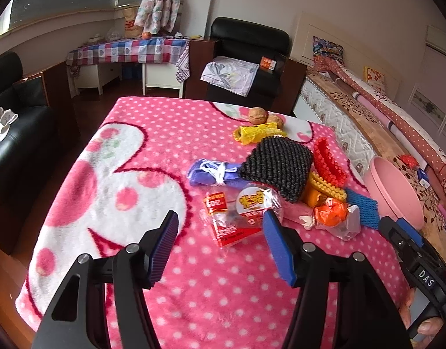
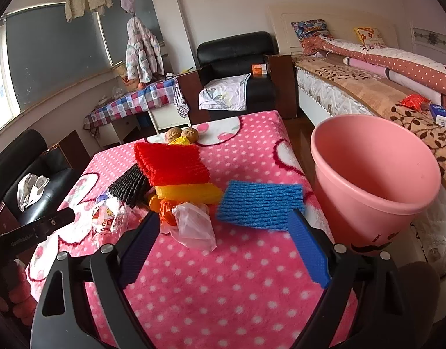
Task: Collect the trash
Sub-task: 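Move both grippers toward the trash pile on the pink table, then grasp the red mesh net with the left gripper while the right grasps the white plastic bag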
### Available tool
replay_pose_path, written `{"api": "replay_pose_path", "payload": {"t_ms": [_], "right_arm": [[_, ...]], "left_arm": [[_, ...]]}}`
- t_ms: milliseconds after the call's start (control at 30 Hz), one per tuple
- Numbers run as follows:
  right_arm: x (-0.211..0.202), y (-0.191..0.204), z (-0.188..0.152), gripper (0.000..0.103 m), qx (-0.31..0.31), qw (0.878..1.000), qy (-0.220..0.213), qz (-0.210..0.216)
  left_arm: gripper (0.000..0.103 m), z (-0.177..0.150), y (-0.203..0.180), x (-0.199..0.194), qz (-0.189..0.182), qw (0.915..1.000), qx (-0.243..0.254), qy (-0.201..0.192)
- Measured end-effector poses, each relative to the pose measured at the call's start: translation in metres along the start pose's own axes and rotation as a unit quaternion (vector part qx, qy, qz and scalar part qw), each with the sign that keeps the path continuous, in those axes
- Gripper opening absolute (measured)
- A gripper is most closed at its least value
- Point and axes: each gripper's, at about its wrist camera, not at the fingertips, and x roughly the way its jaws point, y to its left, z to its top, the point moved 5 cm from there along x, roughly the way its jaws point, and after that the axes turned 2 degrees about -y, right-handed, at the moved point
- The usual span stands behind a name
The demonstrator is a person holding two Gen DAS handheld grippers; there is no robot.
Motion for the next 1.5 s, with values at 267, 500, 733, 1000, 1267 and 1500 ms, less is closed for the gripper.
{"api": "replay_pose_path", "payload": {"t_ms": [267, 500, 733, 1000, 1267, 1500], "right_arm": [[0.003, -0.002, -0.003, 0.076, -0.003, 1.0, 0.012, 0.009], [0.007, 0.006, -0.008, 0.066, -0.018, 0.999, 0.028, 0.036], [0.021, 0.011, -0.01, 0.055, -0.013, 0.995, 0.063, 0.074], [0.041, 0.013, -0.007, 0.054, -0.017, 0.993, 0.091, 0.078], [0.056, 0.024, -0.01, 0.037, -0.026, 0.99, 0.115, 0.083], [0.06, 0.022, -0.013, 0.031, -0.016, 0.988, 0.126, 0.092]], "left_arm": [[0.053, 0.0, -0.012, 0.005, -0.023, 0.9997, 0.013, 0.002], [0.052, 0.0, -0.015, 0.009, -0.032, 0.9994, 0.014, 0.005], [0.05, 0.0, -0.019, 0.013, -0.045, 0.9988, 0.019, 0.007], [0.05, 0.007, -0.021, 0.016, -0.056, 0.9982, 0.021, 0.005], [0.05, 0.02, -0.036, 0.017, -0.077, 0.9962, 0.041, -0.005], [0.05, 0.036, -0.058, 0.025, -0.1, 0.9934, 0.055, -0.01]]}}
